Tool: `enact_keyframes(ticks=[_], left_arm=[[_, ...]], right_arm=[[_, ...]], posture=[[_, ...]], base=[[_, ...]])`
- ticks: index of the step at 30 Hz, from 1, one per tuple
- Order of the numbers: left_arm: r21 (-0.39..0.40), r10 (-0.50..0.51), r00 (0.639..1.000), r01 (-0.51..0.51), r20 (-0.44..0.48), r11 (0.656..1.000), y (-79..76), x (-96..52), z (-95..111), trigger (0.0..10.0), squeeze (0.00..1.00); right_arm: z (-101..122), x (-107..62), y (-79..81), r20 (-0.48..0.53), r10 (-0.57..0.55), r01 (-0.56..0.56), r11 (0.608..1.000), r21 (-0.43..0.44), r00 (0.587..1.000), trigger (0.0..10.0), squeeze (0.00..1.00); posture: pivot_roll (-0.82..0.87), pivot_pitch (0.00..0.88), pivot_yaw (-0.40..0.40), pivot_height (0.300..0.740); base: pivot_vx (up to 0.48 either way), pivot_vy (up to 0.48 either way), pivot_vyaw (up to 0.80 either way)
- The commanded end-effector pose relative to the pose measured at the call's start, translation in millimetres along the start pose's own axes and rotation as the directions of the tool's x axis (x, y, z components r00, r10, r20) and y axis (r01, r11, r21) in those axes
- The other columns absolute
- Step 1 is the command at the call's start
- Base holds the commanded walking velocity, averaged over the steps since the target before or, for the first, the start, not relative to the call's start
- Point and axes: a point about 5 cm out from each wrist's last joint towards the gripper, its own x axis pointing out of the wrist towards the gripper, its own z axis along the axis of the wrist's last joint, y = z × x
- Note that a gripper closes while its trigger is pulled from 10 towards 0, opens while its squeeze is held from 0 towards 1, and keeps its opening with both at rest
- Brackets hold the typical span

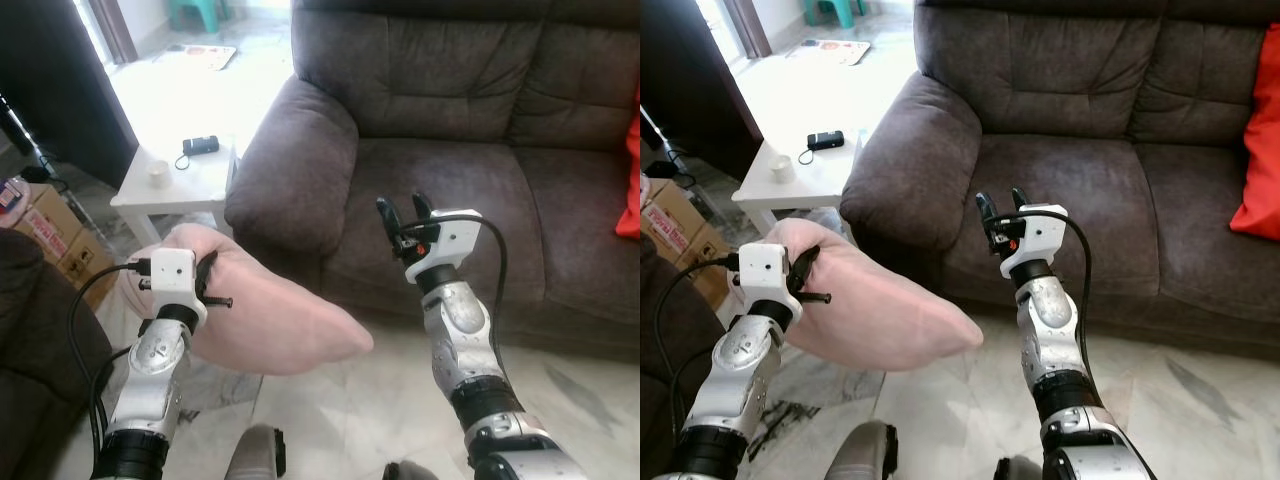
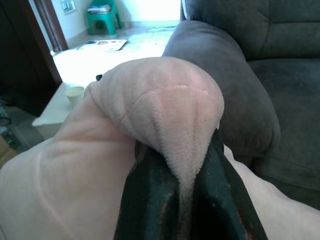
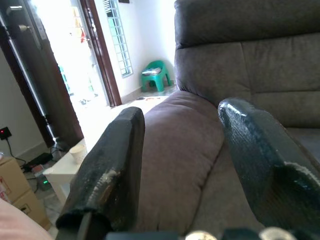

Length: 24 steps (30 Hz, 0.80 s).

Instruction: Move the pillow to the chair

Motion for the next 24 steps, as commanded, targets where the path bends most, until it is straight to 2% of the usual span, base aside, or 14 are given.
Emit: enact_keyframes(ticks=[1,3,24], left_arm=[[0.022,0.003,0.990,-0.006,0.141,1.000,3.3,6.5,27.7,10.0,0.00],[0.023,0.003,0.990,-0.006,0.140,1.000,3.6,6.2,27.4,10.0,0.00],[0.025,-0.006,0.990,0.003,0.139,1.000,3.0,4.8,27.8,10.0,0.00]], right_arm=[[0.7,1.9,0.7,0.005,-0.002,0.002,1.000,0.006,1.000,10.0,0.00],[0.3,2.1,2.0,0.005,0.001,-0.001,1.000,0.008,1.000,10.0,0.00],[-2.5,2.4,4.8,-0.006,0.003,-0.003,1.000,0.018,1.000,10.0,0.00]], posture=[[0.12,0.000,0.024,0.729],[0.12,0.000,0.024,0.740],[0.12,0.000,0.030,0.740]], base=[[0.000,0.000,0.00],[0.000,0.000,0.00],[0.000,0.000,0.00]])
